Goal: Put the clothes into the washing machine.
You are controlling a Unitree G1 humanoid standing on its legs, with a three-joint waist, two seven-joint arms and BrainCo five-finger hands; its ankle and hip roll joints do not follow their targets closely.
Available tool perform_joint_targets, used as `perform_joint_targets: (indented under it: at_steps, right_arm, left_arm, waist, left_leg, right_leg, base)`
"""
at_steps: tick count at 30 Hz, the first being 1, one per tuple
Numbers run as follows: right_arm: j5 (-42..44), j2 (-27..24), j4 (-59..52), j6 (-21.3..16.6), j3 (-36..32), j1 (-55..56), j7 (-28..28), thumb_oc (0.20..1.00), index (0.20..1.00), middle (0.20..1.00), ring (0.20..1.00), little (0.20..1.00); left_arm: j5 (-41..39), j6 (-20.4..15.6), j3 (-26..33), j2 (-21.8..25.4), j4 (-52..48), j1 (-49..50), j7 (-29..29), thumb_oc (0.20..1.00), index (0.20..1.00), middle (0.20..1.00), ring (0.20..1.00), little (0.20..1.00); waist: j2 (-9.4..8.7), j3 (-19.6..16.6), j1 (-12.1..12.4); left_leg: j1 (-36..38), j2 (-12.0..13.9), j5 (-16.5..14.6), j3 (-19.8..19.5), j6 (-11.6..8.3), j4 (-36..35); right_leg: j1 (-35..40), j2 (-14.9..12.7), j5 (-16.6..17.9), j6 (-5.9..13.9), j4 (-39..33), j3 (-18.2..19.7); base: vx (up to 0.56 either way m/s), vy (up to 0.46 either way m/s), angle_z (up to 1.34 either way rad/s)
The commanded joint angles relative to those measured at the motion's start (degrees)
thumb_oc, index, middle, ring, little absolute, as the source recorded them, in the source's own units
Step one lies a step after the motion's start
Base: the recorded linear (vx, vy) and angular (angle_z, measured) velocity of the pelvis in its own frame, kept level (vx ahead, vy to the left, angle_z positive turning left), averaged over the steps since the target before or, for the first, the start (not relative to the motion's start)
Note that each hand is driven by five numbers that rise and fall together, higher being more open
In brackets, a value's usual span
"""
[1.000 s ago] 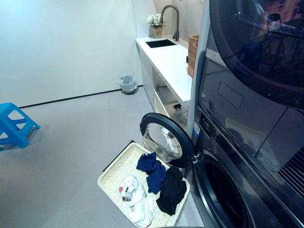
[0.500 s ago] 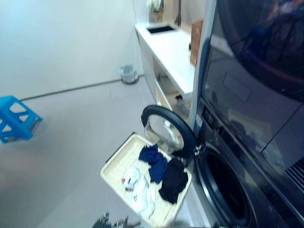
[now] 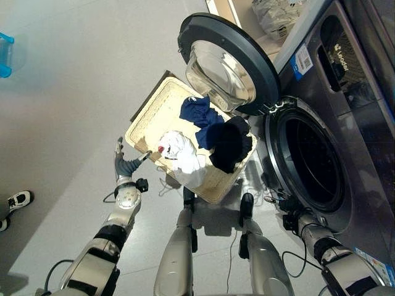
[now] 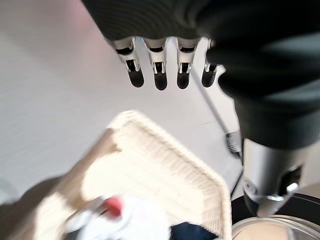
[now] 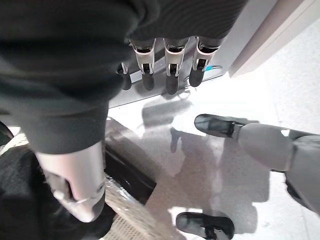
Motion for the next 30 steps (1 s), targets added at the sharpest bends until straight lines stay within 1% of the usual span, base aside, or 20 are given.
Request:
perform_joint_targets:
  at_steps: [1, 2, 3, 4, 6, 7, 9, 11, 12, 15, 16, 17, 22, 26, 28, 29, 30]
  right_arm:
    - [3.0, -1.5, -2.8, -2.2, 1.8, -0.1, -0.7, 1.000, 1.000, 1.000, 1.000, 1.000]
    - [3.0, -1.8, -3.7, -2.4, 2.0, -0.4, -1.0, 1.000, 1.000, 1.000, 1.000, 1.000]
    - [3.4, -2.2, -4.4, -2.7, 2.2, -0.5, -1.2, 1.000, 1.000, 1.000, 1.000, 1.000]
    - [3.6, -3.0, -6.2, -2.9, 2.5, -0.8, -1.6, 1.000, 1.000, 1.000, 1.000, 1.000]
    - [3.3, -3.3, -7.5, -2.9, 2.8, -1.0, -2.2, 1.000, 1.000, 1.000, 1.000, 1.000]
    - [3.5, -4.0, -9.4, -2.8, 3.3, -1.1, -2.7, 1.000, 1.000, 1.000, 1.000, 1.000]
    - [3.5, -4.7, -10.7, -2.7, 3.3, -1.5, -2.8, 1.000, 1.000, 1.000, 1.000, 1.000]
    - [3.7, -5.2, -11.5, -2.8, 3.6, -1.9, -2.9, 1.000, 1.000, 1.000, 1.000, 1.000]
    - [3.9, -5.6, -12.6, -2.9, 3.9, -2.3, -3.2, 1.000, 1.000, 1.000, 1.000, 1.000]
    - [4.6, -6.2, -13.7, -3.0, 4.2, -3.0, -3.4, 1.000, 1.000, 1.000, 1.000, 1.000]
    - [4.8, -6.6, -14.5, -3.0, 4.4, -3.2, -3.4, 1.000, 1.000, 1.000, 1.000, 1.000]
    - [5.0, -6.9, -15.3, -3.0, 4.5, -3.8, -3.6, 1.000, 1.000, 1.000, 1.000, 1.000]
    - [5.9, -8.5, -17.1, -2.5, 5.1, -6.0, -3.5, 1.000, 1.000, 1.000, 1.000, 1.000]
    - [6.0, -9.2, -17.3, -2.4, 5.5, -7.2, -3.2, 1.000, 1.000, 1.000, 1.000, 1.000]
    - [6.0, -10.0, -17.0, -2.4, 6.1, -8.7, -2.5, 1.000, 1.000, 1.000, 1.000, 1.000]
    - [6.1, -10.0, -16.9, -2.4, 6.1, -8.7, -2.4, 1.000, 1.000, 1.000, 1.000, 1.000]
    - [6.2, -10.3, -16.9, -2.4, 6.2, -9.0, -2.1, 1.000, 1.000, 1.000, 1.000, 1.000]
  left_arm:
    - [12.6, -1.9, -0.7, 3.4, -1.8, -3.4, 8.4, 1.000, 1.000, 1.000, 1.000, 1.000]
    - [16.0, -1.4, -1.5, 4.4, -2.3, -4.6, 9.6, 1.000, 1.000, 1.000, 1.000, 1.000]
    - [17.7, -1.2, -2.4, 5.4, -2.9, -5.5, 10.3, 1.000, 1.000, 1.000, 1.000, 1.000]
    - [21.3, 0.0, -3.9, 7.4, -4.2, -7.3, 10.6, 1.000, 1.000, 1.000, 1.000, 1.000]
    - [23.6, 0.7, -5.3, 8.8, -4.8, -8.8, 10.7, 1.000, 1.000, 1.000, 1.000, 1.000]
    - [26.1, 2.1, -7.5, 10.4, -5.5, -10.7, 10.7, 1.000, 1.000, 1.000, 1.000, 1.000]
    - [28.6, 3.4, -9.5, 12.1, -5.5, -13.2, 9.9, 1.000, 1.000, 1.000, 1.000, 1.000]
    - [29.4, 4.4, -11.0, 13.4, -5.5, -15.2, 8.7, 1.000, 1.000, 1.000, 1.000, 1.000]
    - [29.9, 5.3, -12.6, 14.5, -5.3, -17.2, 8.1, 1.000, 1.000, 1.000, 1.000, 1.000]
    - [30.1, 6.5, -14.4, 16.0, -4.6, -19.6, 6.3, 1.000, 1.000, 1.000, 1.000, 1.000]
    - [29.2, 7.3, -15.3, 16.8, -4.1, -20.9, 4.5, 1.000, 1.000, 1.000, 1.000, 1.000]
    - [29.5, 8.0, -16.2, 17.4, -3.2, -22.2, 3.2, 1.000, 1.000, 1.000, 1.000, 1.000]
    - [29.4, 9.9, -18.8, 18.2, -0.3, -24.6, -1.0, 1.000, 1.000, 1.000, 1.000, 1.000]
    - [29.8, 10.3, -20.1, 18.2, 2.2, -26.0, -3.5, 1.000, 1.000, 1.000, 1.000, 1.000]
    - [28.9, 11.7, -22.2, 18.5, 4.1, -27.8, -6.9, 1.000, 1.000, 1.000, 1.000, 1.000]
    - [28.7, 11.8, -22.2, 18.5, 4.2, -27.9, -7.1, 1.000, 1.000, 1.000, 1.000, 1.000]
    - [27.7, 12.6, -22.7, 18.5, 4.6, -28.2, -8.7, 1.000, 1.000, 1.000, 1.000, 1.000]
  waist:
    - [-5.15, -0.5, 1.1]
    - [-5.34, -0.5, 1.0]
    - [-5.43, -0.5, 1.0]
    - [-5.60, -0.5, 0.7]
    - [-5.68, -0.5, 0.4]
    - [-5.81, -0.5, 0.0]
    - [-5.89, -0.5, -0.4]
    - [-5.87, -0.5, -0.7]
    - [-5.83, -0.5, -1.0]
    - [-5.87, -0.5, -1.3]
    - [-5.88, -0.5, -1.5]
    - [-5.85, -0.5, -1.9]
    - [-5.75, -0.5, -2.4]
    - [-5.68, -0.5, -2.7]
    - [-5.62, -0.5, -3.0]
    - [-5.63, -0.5, -3.0]
    - [-5.69, -0.5, -3.1]
  left_leg:
    - [0.2, -2.7, -6.8, 0.5, -0.07, 1.1]
    - [-0.9, -2.7, -6.7, 0.7, -0.16, 1.6]
    - [-2.1, -2.8, -6.8, 0.7, -0.22, 2.4]
    - [-4.5, -2.9, -7.1, 1.1, -0.45, 4.5]
    - [-6.6, -3.0, -7.4, 1.3, -0.58, 6.3]
    - [-10.1, -3.5, -7.9, 1.1, -0.62, 9.7]
    - [-13.6, -3.8, -8.3, 0.9, -0.53, 12.6]
    - [-15.9, -4.1, -8.6, 0.8, -0.40, 14.5]
    - [-18.4, -4.3, -8.9, 0.8, -0.30, 16.5]
    - [-21.3, -4.4, -9.2, 0.7, -0.23, 18.5]
    - [-22.8, -4.6, -9.7, 0.5, -0.19, 19.9]
    - [-24.5, -4.6, -9.5, 0.4, -0.11, 20.8]
    - [-28.2, -4.1, -10.1, 0.5, -0.34, 23.1]
    - [-30.0, -3.9, -10.1, 0.6, -0.50, 23.9]
    - [-31.4, -3.5, -9.9, 0.8, -0.81, 24.2]
    - [-31.5, -3.5, -9.9, 0.8, -0.83, 24.2]
    - [-31.7, -3.4, -9.8, 0.8, -0.92, 24.2]
  right_leg:
    - [-6.8, -3.0, 0.9, 3.73, 3.4, 3.4]
    - [-7.9, -3.1, 0.9, 3.77, 3.8, 3.3]
    - [-8.9, -3.0, 0.9, 3.76, 4.4, 3.3]
    - [-11.2, -3.0, 0.9, 3.82, 5.7, 2.9]
    - [-13.0, -2.9, 0.7, 3.77, 7.0, 2.7]
    - [-15.9, -2.7, 0.3, 3.57, 9.3, 2.6]
    - [-19.1, -2.3, -0.2, 3.50, 11.8, 2.6]
    - [-21.2, -2.1, -0.5, 3.41, 13.3, 2.7]
    - [-23.7, -1.8, -0.8, 3.33, 15.1, 2.9]
    - [-26.3, -1.6, -1.0, 3.30, 16.9, 3.0]
    - [-27.8, -1.3, -1.4, 3.32, 18.1, 3.3]
    - [-29.7, -1.1, -1.0, 3.28, 18.7, 3.6]
    - [-33.6, -0.7, -1.4, 3.26, 20.5, 4.2]
    - [-35.4, -0.5, -1.4, 3.24, 21.3, 4.3]
    - [-36.7, -0.3, -1.4, 3.13, 21.5, 4.2]
    - [-36.8, -0.3, -1.4, 3.12, 21.5, 4.2]
    - [-36.9, -0.3, -1.4, 3.11, 21.5, 4.2]
  base:
    - [0.00, 0.002, -0.05]
    - [0.00, 0.005, -0.05]
    - [0.00, 0.011, -0.09]
    - [-0.01, 0.013, -0.10]
    - [-0.02, 0.012, -0.09]
    - [-0.02, 0.005, -0.05]
    - [-0.01, -0.005, 0.03]
    - [-0.01, -0.019, 0.09]
    - [-0.02, -0.022, 0.08]
    - [-0.02, -0.030, 0.14]
    - [-0.04, -0.034, 0.04]
    - [0.00, 0.000, 0.00]
    - [-0.04, 0.004, 0.01]
    - [-0.01, 0.009, 0.00]
    - [-0.03, 0.044, -0.03]
    - [0.00, 0.000, 0.00]
    - [0.00, 0.000, 0.00]
